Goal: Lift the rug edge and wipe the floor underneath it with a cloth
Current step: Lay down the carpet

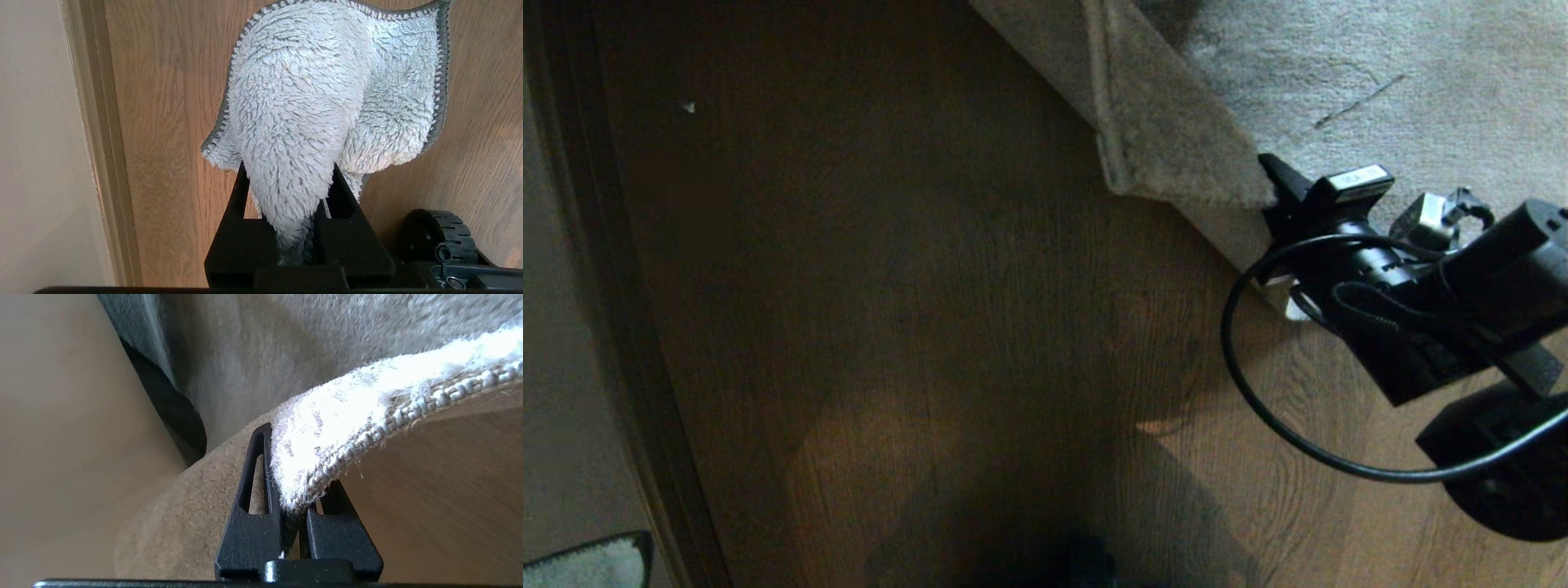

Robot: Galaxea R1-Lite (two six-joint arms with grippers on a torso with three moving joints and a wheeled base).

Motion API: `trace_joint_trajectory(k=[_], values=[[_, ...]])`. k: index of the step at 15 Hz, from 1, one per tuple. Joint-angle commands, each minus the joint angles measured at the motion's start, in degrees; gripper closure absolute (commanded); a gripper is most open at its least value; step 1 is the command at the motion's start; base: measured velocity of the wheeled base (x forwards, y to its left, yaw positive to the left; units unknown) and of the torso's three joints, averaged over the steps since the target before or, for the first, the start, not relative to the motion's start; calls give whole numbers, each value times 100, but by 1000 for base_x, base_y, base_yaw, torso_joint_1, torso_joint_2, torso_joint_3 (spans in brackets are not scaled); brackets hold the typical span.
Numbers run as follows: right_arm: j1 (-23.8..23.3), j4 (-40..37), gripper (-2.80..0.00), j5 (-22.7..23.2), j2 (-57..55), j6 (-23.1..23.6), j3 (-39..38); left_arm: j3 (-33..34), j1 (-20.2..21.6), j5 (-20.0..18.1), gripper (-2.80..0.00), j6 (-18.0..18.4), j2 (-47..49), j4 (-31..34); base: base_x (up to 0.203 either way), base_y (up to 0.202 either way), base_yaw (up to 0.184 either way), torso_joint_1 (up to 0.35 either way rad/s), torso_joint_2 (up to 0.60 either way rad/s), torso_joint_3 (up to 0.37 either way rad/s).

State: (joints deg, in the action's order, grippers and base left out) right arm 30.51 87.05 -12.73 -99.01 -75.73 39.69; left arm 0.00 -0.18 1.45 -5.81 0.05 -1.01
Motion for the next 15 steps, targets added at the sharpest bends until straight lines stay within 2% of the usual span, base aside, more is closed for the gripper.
trace_joint_trajectory(k=[1,5,8,15], values=[[74,290,0,33,40,-30,3,0,1,4,0,-7,-5,-4,0,0,0,0,0,0],[36,290,0,60,59,-19,26,0,1,4,0,-7,-5,-4,0,0,0,0,0,0],[92,290,0,343,219,-21,-359,0,1,4,0,-7,-5,-4,0,0,0,0,0,0],[131,290,0,640,356,23,-375,0,1,4,0,-7,-5,-4,0,0,0,0,0,0]])
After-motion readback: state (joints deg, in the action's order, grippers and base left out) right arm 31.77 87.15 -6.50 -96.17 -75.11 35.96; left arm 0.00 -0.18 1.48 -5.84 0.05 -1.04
